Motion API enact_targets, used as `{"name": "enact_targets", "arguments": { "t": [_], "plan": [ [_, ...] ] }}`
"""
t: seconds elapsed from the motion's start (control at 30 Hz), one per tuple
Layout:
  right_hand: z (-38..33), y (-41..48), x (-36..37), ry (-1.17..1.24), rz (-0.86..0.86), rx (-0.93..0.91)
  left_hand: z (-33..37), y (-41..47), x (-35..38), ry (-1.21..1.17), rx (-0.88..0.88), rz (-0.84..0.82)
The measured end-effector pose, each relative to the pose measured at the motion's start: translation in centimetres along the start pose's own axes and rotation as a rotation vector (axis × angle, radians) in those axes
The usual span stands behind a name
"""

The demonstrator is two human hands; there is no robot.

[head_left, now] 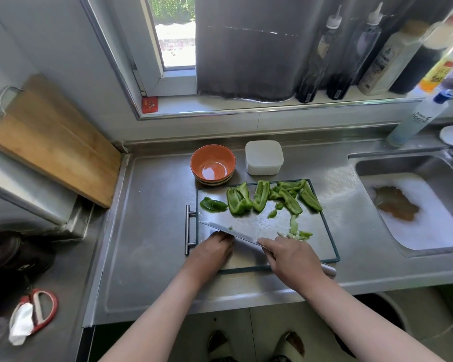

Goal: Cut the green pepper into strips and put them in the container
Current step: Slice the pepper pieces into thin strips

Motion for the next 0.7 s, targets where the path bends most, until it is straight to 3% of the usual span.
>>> {"name": "enact_targets", "arguments": {
  "t": [0.43, 0.7],
  "plan": [
    [0.2, 1.2, 1.2, 0.034, -0.256, 0.101, -0.5, -0.6, -0.7, -0.151, -0.04, -0.01],
    [0.6, 3.1, 2.6, 0.27, -0.335, 0.308, -1.4, -1.4, 0.1, -0.166, -0.029, -0.091]
  ]
}}
Point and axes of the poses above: each hand's wrist, its own y-axis towards the middle knuckle, its own x-axis out of the palm, z = x × y, the point moved 8 cm from there along y, towards the middle knuckle, and after that the axes turned 3 degrees about x, right-handed, at the moved point
